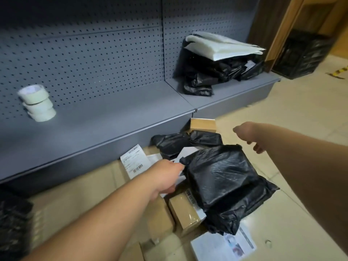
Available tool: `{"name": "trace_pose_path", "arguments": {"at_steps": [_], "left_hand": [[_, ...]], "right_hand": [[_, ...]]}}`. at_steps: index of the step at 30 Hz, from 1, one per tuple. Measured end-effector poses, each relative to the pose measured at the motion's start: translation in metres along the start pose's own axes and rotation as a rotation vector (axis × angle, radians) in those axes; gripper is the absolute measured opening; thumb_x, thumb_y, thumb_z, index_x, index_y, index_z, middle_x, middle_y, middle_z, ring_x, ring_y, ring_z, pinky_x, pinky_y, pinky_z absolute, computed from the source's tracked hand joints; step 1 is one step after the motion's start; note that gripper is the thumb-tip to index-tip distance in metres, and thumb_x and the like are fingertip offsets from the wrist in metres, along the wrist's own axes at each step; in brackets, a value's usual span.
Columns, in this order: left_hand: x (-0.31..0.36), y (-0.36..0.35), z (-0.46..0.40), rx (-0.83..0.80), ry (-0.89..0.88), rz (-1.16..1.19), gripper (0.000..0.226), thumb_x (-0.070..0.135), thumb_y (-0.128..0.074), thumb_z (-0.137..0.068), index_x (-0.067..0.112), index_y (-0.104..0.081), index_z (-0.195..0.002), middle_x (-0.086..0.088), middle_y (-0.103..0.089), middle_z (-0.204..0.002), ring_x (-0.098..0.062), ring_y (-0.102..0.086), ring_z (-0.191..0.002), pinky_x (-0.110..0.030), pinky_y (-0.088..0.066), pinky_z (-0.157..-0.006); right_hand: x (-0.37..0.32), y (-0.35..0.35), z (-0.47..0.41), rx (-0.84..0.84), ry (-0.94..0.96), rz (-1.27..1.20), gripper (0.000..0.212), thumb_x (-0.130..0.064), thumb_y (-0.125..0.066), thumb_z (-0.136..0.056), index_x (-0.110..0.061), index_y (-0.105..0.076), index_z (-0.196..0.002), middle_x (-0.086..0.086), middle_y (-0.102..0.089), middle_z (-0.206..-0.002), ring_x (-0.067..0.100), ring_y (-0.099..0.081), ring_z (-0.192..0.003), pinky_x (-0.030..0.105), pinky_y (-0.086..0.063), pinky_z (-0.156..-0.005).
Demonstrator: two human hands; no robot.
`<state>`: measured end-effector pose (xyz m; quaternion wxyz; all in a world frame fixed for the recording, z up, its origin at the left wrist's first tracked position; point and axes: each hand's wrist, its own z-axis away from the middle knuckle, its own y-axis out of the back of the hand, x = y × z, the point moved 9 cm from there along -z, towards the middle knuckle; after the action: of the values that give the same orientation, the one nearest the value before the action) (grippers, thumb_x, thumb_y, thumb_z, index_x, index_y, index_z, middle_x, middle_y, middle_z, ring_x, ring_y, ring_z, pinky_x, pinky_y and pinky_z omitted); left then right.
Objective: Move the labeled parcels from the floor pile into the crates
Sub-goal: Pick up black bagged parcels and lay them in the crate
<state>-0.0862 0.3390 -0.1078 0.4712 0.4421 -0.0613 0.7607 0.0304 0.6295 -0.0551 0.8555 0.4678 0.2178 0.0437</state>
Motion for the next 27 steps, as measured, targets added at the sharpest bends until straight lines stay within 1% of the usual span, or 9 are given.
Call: {"name": "trace_pose_path", "arguments": {"at_steps": [3,7,9,14,17,19,21,25,27], "left_hand": [[-0.006,-0.033,-0.004,-0.045,0.132,0.096,0.031,0.048,-0.057,-0.097,0.021,-0.061,-0.112,-0.007,-0.063,-0.113,-0.025,-0.071,-0.088,-0.038,-0.065,-0.079],[-0.005,-0.060,-0.007,-0.112,0.223,0.184,0.042,0.057,-0.043,-0.101,0.020,-0.053,-0.119,-0.018,-0.060,-0.115,-0.036,-0.076,-0.085,-0.045,-0.065,-0.077],[-0.003,-0.067,-0.010,-0.124,0.239,0.246,0.050,0.057,-0.042,-0.101,0.021,-0.048,-0.135,-0.021,-0.056,-0.128,-0.040,-0.075,-0.089,-0.048,-0.064,-0.080],[0.009,-0.076,-0.009,-0.144,0.228,0.369,0.057,0.053,-0.045,-0.102,0.027,-0.039,-0.152,-0.015,-0.041,-0.155,-0.040,-0.061,-0.120,-0.046,-0.063,-0.083],[0.014,-0.071,-0.007,-0.142,0.226,0.415,0.055,0.052,-0.046,-0.102,0.024,-0.042,-0.150,-0.015,-0.048,-0.151,-0.039,-0.058,-0.127,-0.044,-0.064,-0.080],[0.019,-0.063,-0.002,-0.154,0.219,0.454,0.048,0.052,-0.045,-0.103,0.017,-0.051,-0.135,-0.018,-0.067,-0.125,-0.035,-0.066,-0.116,-0.041,-0.064,-0.080],[0.023,-0.051,0.003,-0.151,0.201,0.460,0.042,0.053,-0.043,-0.104,0.015,-0.057,-0.113,-0.018,-0.075,-0.095,-0.033,-0.072,-0.101,-0.038,-0.064,-0.076],[0.029,-0.009,0.011,-0.076,0.130,0.457,0.048,0.055,-0.040,-0.104,0.014,-0.054,-0.126,-0.027,-0.064,-0.124,-0.036,-0.067,-0.110,-0.037,-0.065,-0.065],[0.031,0.017,0.016,-0.037,0.100,0.462,0.048,0.055,-0.038,-0.104,0.017,-0.054,-0.128,-0.023,-0.064,-0.125,-0.035,-0.067,-0.110,-0.039,-0.065,-0.068]], "right_hand": [[0.034,-0.015,-0.014,-0.120,-0.103,-0.032,0.048,-0.047,-0.038,-0.099,-0.003,-0.053,-0.109,0.022,-0.064,-0.104,0.038,-0.064,-0.074,0.046,-0.058,-0.079],[0.047,-0.032,-0.023,-0.234,-0.142,-0.080,0.055,-0.054,-0.039,-0.094,-0.005,-0.063,-0.100,0.022,-0.073,-0.088,0.038,-0.070,-0.068,0.050,-0.061,-0.067],[0.047,-0.040,-0.023,-0.278,-0.150,-0.118,0.058,-0.055,-0.038,-0.095,-0.005,-0.067,-0.102,0.021,-0.076,-0.080,0.038,-0.072,-0.067,0.052,-0.060,-0.066],[0.045,-0.041,-0.023,-0.276,-0.178,-0.211,0.055,-0.050,-0.036,-0.097,-0.003,-0.064,-0.105,0.025,-0.069,-0.097,0.044,-0.072,-0.062,0.055,-0.058,-0.057],[0.044,-0.031,-0.026,-0.195,-0.168,-0.227,0.053,-0.047,-0.034,-0.096,-0.004,-0.062,-0.104,0.023,-0.068,-0.097,0.038,-0.072,-0.063,0.049,-0.057,-0.053],[0.040,-0.023,-0.025,-0.146,-0.158,-0.243,0.051,-0.045,-0.032,-0.095,-0.004,-0.060,-0.104,0.021,-0.066,-0.096,0.036,-0.069,-0.065,0.047,-0.057,-0.053],[0.034,-0.019,-0.023,-0.124,-0.147,-0.261,0.050,-0.044,-0.031,-0.094,-0.004,-0.060,-0.102,0.018,-0.064,-0.092,0.035,-0.067,-0.068,0.046,-0.058,-0.055],[0.014,-0.020,-0.016,-0.149,-0.131,-0.342,0.047,-0.046,-0.031,-0.096,-0.009,-0.058,-0.091,0.013,-0.058,-0.078,0.030,-0.064,-0.063,0.040,-0.058,-0.066],[-0.001,-0.023,-0.010,-0.211,-0.121,-0.410,0.052,-0.052,-0.030,-0.099,-0.010,-0.059,-0.091,0.012,-0.060,-0.075,0.028,-0.062,-0.061,0.035,-0.055,-0.068]]}}
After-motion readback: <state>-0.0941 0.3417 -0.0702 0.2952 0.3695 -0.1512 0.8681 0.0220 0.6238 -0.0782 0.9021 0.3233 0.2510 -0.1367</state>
